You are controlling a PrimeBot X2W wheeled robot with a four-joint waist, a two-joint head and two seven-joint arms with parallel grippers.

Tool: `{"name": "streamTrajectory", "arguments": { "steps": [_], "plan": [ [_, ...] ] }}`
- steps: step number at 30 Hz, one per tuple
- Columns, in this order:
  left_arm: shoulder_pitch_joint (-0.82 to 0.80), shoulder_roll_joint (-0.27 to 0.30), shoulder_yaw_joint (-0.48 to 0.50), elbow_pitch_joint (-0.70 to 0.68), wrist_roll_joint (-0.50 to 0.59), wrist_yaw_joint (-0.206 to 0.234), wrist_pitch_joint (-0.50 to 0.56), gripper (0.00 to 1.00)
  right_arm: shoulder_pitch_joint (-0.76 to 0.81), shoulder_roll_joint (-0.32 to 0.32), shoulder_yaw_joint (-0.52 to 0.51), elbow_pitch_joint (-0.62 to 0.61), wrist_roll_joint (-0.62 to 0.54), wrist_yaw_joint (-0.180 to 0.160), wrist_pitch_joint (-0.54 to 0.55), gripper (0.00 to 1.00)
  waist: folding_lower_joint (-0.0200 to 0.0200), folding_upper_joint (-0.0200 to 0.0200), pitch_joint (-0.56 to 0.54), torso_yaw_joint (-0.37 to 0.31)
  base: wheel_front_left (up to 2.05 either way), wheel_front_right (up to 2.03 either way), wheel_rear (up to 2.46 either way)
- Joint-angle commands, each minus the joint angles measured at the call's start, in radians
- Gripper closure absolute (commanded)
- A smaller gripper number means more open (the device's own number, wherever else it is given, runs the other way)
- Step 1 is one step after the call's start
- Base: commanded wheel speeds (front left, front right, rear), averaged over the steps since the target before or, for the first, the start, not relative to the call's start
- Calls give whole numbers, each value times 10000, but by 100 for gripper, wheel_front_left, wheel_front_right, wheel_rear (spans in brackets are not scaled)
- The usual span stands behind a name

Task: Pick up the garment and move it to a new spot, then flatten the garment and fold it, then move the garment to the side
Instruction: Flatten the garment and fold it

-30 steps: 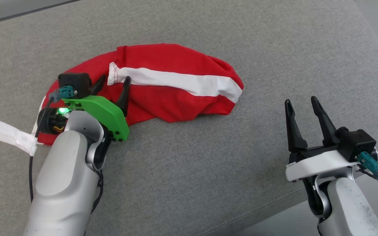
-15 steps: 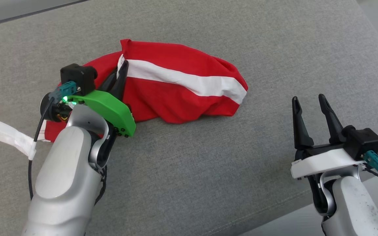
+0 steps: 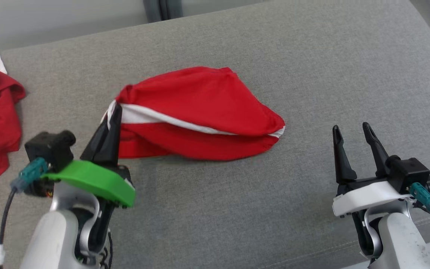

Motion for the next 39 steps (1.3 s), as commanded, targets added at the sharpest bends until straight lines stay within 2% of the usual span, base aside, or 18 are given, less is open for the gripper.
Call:
{"name": "streamTrajectory", "arguments": {
  "steps": [1, 9, 13, 18, 19, 20, 21, 22, 30, 39],
  "plan": [
    [525, 47, 131, -113, -181, 128, 23, 100, 185, -28, -7, 46, -63, -10, -3, 0, 0, 0, -387, 414, 0, 0, 0],
    [2522, -288, 553, 182, -783, 590, -481, 100, 331, -27, 42, 98, -270, -10, -3, 0, 0, 0, -528, 675, 0, 0, 0],
    [2830, -451, 613, 980, -971, 556, -663, 100, 362, -27, 91, 143, -341, -10, -3, 0, 0, 0, -554, 723, 0, 0, 0],
    [2452, -610, 635, 2216, -1111, 393, -1029, 98, 387, -27, 189, 197, -368, -10, -3, 0, 0, 0, -602, 705, 0, 0, 0],
    [2376, -624, 656, 2430, -1100, 356, -1132, 86, 394, -27, 209, 209, -369, -10, -3, 0, 0, 0, -613, 691, 0, 0, 0],
    [2301, -653, 686, 2638, -1099, 325, -1267, 60, 401, -28, 230, 218, -372, -10, -3, 0, 0, 0, -622, 678, 0, 0, 0],
    [2213, -670, 707, 2884, -1073, 309, -1445, 49, 408, -27, 255, 226, -368, -10, -3, 0, 0, 0, -635, 660, 0, 0, 0],
    [2135, -681, 704, 3110, -995, 270, -1630, 0, 421, -27, 274, 238, -374, -10, -3, 0, 0, 0, -654, 647, 0, 0, 0],
    [1749, -730, 622, 4025, -630, 70, -2953, 0, 560, -27, 276, 335, -447, -10, -3, 0, 0, 0, -974, 673, 0, 0, 0],
    [1640, -752, 521, 3771, 101, -26, -3726, 0, 519, -27, 337, 84, -483, -10, -3, 0, 0, 0, -1464, 869, 0, 0, 0]
  ]
}}
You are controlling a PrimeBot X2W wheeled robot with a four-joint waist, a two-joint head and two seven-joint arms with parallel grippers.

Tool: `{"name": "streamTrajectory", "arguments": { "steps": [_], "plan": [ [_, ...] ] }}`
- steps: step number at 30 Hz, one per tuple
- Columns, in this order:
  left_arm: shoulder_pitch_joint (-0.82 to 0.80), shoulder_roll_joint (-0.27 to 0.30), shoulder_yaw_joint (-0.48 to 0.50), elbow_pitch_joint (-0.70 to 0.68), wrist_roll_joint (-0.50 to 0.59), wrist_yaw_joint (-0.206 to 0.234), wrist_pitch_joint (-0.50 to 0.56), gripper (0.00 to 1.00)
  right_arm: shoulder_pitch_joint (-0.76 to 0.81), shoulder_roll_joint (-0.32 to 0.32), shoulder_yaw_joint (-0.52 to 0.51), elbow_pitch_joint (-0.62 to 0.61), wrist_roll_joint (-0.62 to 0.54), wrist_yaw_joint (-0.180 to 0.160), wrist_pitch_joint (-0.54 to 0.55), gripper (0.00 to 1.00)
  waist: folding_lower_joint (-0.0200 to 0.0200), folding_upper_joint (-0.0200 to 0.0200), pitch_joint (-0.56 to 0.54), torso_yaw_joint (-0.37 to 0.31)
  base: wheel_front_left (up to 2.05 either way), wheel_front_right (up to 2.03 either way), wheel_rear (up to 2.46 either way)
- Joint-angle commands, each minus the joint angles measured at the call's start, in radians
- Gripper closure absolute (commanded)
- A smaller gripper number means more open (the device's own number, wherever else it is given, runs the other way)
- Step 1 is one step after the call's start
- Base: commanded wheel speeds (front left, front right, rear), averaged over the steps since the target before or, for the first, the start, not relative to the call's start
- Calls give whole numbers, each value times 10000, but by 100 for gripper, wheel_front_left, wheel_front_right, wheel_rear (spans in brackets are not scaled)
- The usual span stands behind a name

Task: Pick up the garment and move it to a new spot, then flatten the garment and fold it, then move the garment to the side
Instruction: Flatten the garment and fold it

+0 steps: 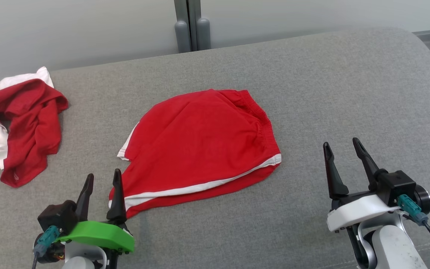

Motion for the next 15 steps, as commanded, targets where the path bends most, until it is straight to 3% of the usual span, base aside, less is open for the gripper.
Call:
{"name": "streamTrajectory", "arguments": {
  "steps": [1, 15],
  "plan": [
    [79, -55, -24, -14, 97, 19, -37, 0, 6, -25, 34, -55, -89, -10, -3, 0, 0, 0, -176, 110, 0, 0, 0],
    [1013, -568, 348, -400, 739, 96, -94, 0, 205, -25, 371, 46, 98, -10, -3, 0, 0, 0, -778, 347, 0, 0, 0]
  ]
}}
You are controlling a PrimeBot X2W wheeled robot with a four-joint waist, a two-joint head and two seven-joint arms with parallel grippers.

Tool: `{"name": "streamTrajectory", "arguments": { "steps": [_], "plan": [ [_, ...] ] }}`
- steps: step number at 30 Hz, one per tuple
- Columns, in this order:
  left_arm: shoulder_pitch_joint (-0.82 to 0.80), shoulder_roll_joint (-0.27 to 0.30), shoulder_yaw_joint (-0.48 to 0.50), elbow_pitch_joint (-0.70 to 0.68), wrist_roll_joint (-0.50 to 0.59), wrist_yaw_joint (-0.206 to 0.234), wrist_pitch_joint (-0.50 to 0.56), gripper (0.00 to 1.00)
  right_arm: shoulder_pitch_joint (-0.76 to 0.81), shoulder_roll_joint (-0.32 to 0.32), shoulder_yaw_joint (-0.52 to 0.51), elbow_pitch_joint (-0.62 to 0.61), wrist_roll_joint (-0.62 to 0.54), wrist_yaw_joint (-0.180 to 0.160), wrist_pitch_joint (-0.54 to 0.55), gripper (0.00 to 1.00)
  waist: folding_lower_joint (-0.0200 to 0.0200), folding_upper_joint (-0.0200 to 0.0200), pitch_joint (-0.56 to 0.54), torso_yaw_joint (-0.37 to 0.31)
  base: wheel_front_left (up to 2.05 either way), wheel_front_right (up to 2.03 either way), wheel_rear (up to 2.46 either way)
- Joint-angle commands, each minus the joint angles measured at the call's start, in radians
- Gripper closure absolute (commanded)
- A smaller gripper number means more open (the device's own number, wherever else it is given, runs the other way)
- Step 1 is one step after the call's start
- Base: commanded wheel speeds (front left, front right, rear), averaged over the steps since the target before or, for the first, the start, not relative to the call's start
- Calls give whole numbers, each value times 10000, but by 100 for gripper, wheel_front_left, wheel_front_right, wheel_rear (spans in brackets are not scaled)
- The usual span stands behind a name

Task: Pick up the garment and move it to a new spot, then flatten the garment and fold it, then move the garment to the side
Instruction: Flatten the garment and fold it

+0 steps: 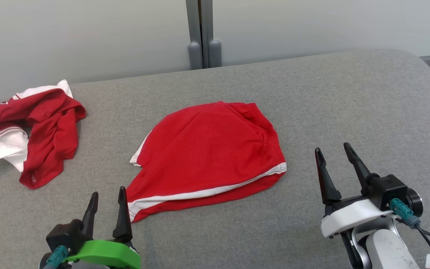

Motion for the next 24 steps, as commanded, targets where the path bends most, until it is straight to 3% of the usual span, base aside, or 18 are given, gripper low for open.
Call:
{"name": "streamTrajectory", "arguments": {
  "steps": [1, 16, 24],
  "plan": [
    [180, -44, 82, -81, 140, 42, -26, 0, 92, -25, 36, 38, 29, -10, -3, 0, 0, 0, -50, 12, 0, 0, 0],
    [560, -226, 283, -452, 447, 82, -19, 0, 90, -24, 196, 414, -63, -10, -2, 0, 0, 0, -79, 17, 0, 0, 0],
    [292, -246, 165, -396, 535, 21, -20, 0, -766, -18, 469, 2215, -1568, -12, -2, 0, 0, 0, 303, 267, 0, 0, 0]
  ]
}}
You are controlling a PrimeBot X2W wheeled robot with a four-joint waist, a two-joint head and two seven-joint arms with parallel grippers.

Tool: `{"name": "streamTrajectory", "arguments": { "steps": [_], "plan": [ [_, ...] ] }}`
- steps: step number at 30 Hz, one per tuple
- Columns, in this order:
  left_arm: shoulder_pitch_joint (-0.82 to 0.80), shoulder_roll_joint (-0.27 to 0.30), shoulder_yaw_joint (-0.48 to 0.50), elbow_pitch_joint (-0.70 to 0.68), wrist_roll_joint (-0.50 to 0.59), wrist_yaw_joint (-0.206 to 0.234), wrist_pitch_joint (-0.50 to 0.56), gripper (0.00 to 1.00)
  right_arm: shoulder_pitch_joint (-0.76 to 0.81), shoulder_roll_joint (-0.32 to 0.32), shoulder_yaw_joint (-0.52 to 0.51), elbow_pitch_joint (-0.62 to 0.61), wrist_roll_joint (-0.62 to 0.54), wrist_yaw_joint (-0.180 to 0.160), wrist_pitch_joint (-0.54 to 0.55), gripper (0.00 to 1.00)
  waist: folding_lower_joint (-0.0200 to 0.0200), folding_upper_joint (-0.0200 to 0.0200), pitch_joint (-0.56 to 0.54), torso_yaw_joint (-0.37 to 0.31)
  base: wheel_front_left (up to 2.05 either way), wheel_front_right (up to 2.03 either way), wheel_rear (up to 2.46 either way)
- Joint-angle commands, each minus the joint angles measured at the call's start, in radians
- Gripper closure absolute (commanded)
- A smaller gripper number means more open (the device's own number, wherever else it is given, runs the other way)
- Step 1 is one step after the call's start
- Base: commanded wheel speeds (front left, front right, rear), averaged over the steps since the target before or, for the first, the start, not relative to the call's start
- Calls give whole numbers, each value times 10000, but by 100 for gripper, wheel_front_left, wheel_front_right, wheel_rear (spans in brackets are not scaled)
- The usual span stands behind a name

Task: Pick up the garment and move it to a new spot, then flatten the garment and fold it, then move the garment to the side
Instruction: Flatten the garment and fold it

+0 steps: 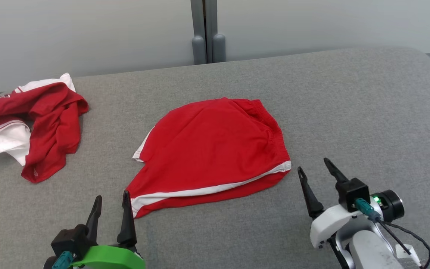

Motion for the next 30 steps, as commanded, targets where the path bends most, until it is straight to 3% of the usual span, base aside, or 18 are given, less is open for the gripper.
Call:
{"name": "streamTrajectory", "arguments": {
  "steps": [1, 13, 14, 15, 16, 21, 25, 30],
  "plan": [
    [-162, 6, -24, 17, 42, -28, -4, 0, -324, -60, 86, 390, -160, -12, -2, 0, 0, 0, 202, 206, 0, 0, 0],
    [-536, 0, -196, 50, -28, 43, -5, 0, -2200, -428, 472, 3534, -135, -12, -2, 0, 0, 0, 908, 1216, 0, 0, 0],
    [-544, 0, -204, 44, -54, 49, -3, 0, -2308, -448, 573, 3685, -55, -12, -4, 4, 0, 0, 936, 1275, 0, 0, 0],
    [-549, 0, -206, 45, -68, 57, -3, 0, -2386, -473, 663, 3788, 11, -12, -4, 20, 0, 0, 958, 1318, 0, 0, 0],
    [-539, -1, -196, 47, -84, 64, -3, 0, -2450, -498, 802, 3884, 88, -12, -2, 51, 0, 0, 973, 1348, 0, 0, 0],
    [-412, -2, -244, 302, -198, 6, -3, 0, -2624, -616, 1330, 3882, 436, -12, -2, 69, 0, 0, 1036, 1375, 0, 0, 0],
    [-516, -1, -489, 883, -427, -182, 131, 0, -2691, -694, 1470, 3693, 644, -12, -2, 100, 0, 0, 1071, 1289, 0, 0, 0],
    [-892, 5, -822, 1591, -1071, -461, 411, 0, -2633, -722, 1531, 3363, 783, -12, -4, 100, 0, 0, 1155, 1052, 0, 0, 0]
  ]
}}
